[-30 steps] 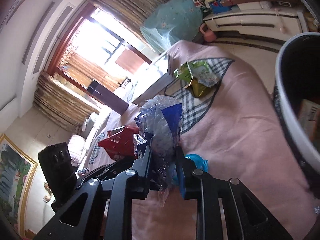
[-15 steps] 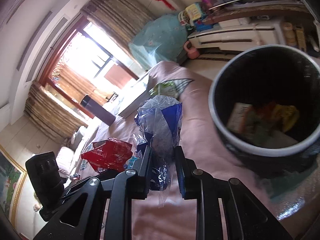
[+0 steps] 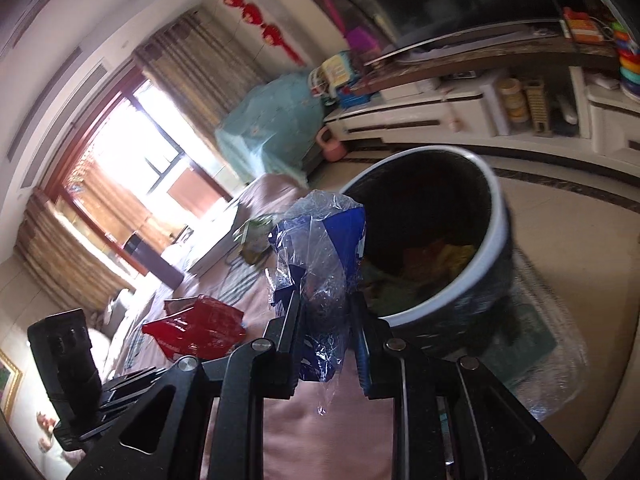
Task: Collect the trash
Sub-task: 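Carry the red bag and plastic bag over the bin while opening both tools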
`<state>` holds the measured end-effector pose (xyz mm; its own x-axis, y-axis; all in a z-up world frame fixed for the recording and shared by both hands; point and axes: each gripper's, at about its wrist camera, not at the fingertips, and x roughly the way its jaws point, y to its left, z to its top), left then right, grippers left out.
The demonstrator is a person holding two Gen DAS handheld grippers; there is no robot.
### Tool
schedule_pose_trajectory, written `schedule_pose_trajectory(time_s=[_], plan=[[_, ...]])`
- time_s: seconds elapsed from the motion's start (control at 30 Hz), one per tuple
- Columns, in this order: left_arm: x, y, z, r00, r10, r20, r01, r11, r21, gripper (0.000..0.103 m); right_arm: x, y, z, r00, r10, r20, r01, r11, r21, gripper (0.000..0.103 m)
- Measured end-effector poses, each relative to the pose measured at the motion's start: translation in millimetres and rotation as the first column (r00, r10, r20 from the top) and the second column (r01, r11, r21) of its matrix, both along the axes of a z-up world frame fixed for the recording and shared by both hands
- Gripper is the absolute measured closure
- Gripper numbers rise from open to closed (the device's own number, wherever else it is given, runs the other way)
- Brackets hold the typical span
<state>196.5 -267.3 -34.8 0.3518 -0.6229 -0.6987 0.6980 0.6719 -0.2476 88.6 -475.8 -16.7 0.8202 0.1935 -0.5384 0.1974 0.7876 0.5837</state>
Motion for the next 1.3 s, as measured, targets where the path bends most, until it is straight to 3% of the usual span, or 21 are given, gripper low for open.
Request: schedule_pose_trajectory(time_s=[0.37,1.0,1.17,1.23,1.27,1.3], plan=[[9,-45,5,0.999,-0.051,-0.006,0.052,0.998,0.029,0.099,-8,-30,-1,0.998,-0.055,0.008,0.056,0.998,-0.015,0.081],[32,-91,-4,0.997,-0.068,-0.028,0.070,0.994,0.078,0.099,16,-51,-4,0.997,-0.072,-0.038,0.069,0.995,-0.075,0.080],[39,-103,-7,0.996,-0.073,-0.041,0.077,0.992,0.096,0.098,27,-56,-3,0.996,-0.073,-0.057,0.068,0.994,-0.084,0.076],[41,-104,-8,0.996,-0.071,-0.049,0.076,0.992,0.097,0.092,30,-58,-5,0.995,-0.073,-0.065,0.067,0.995,-0.078,0.071],[42,-104,-9,0.996,-0.072,-0.056,0.077,0.992,0.097,0.087,31,-60,-6,0.995,-0.075,-0.068,0.070,0.995,-0.071,0.063],[42,-103,-10,0.996,-0.066,-0.057,0.071,0.993,0.099,0.074,31,-61,-7,0.995,-0.077,-0.068,0.072,0.995,-0.068,0.060]])
